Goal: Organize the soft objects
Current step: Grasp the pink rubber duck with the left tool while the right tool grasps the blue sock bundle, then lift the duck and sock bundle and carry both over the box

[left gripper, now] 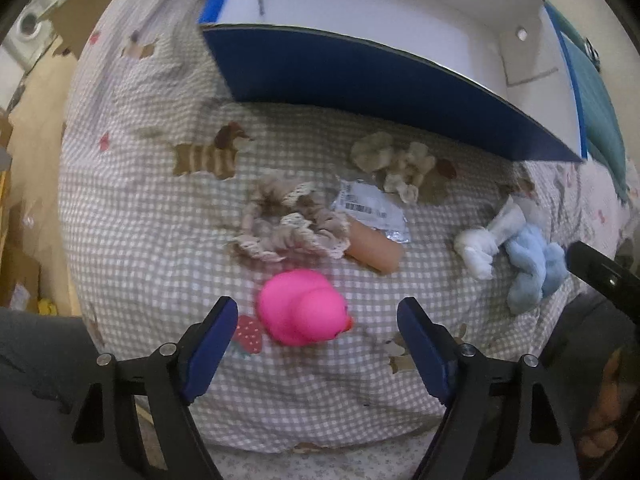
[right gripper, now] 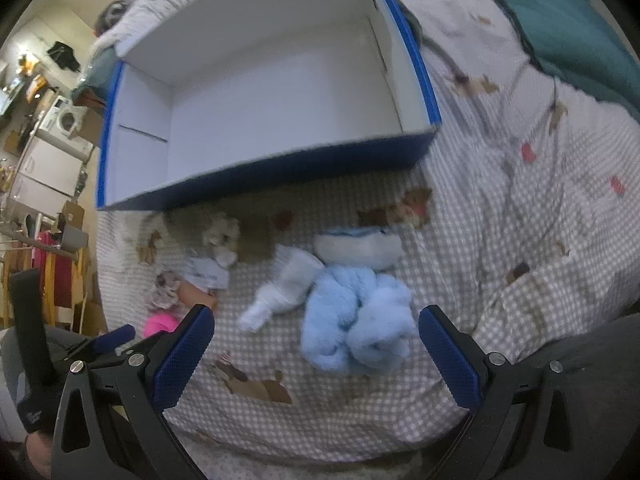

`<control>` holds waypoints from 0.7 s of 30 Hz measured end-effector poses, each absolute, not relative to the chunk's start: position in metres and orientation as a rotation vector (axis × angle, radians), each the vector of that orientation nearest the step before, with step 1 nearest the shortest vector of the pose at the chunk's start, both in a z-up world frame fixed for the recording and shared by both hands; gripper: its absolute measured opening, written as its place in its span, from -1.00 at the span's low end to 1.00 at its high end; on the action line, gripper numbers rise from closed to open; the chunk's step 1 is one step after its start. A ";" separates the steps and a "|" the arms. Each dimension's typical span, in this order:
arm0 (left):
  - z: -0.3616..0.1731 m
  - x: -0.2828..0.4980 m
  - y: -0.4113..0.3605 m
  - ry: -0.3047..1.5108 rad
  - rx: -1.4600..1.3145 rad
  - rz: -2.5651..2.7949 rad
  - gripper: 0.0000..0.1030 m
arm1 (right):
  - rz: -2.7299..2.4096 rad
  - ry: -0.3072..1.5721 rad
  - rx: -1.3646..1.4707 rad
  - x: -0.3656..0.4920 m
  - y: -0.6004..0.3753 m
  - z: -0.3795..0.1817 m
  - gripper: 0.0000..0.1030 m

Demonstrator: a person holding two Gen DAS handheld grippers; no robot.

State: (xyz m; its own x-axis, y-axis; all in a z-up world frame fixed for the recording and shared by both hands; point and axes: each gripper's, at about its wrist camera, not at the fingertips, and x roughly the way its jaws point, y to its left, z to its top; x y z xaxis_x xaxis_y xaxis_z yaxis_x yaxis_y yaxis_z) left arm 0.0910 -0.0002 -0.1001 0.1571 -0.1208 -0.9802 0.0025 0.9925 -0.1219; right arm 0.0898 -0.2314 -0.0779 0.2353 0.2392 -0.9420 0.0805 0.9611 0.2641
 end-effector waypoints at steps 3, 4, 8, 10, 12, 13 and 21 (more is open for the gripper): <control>-0.106 0.089 -0.006 1.409 -0.070 -0.088 0.35 | 0.080 1.377 0.261 0.093 -0.234 -0.095 1.00; -0.110 0.089 -0.008 1.417 -0.057 -0.082 0.14 | 0.071 1.392 0.256 0.093 -0.233 -0.103 1.00; -0.122 0.095 -0.013 1.430 -0.054 -0.065 -0.07 | 0.029 1.433 0.220 0.086 -0.227 -0.132 1.00; -0.127 0.094 -0.014 1.432 -0.057 -0.072 -0.07 | 0.022 1.433 0.222 0.085 -0.225 -0.138 1.00; -0.127 0.092 -0.014 1.426 -0.067 -0.074 -0.08 | 0.027 1.390 0.222 0.085 -0.224 -0.134 0.80; -0.126 0.090 -0.013 1.418 -0.073 -0.076 -0.08 | 0.026 1.370 0.214 0.084 -0.224 -0.130 0.62; -0.114 0.069 0.000 1.367 -0.082 -0.080 -0.09 | 0.085 1.331 0.211 0.073 -0.229 -0.091 -0.38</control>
State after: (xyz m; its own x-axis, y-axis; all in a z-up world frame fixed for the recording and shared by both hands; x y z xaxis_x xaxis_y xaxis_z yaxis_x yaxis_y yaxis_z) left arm 0.0692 0.0002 -0.1140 0.2002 -0.1053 -0.9741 0.0093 0.9944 -0.1055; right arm 0.0730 -0.2292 -0.0912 0.2381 0.1820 -0.9540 0.0590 0.9778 0.2012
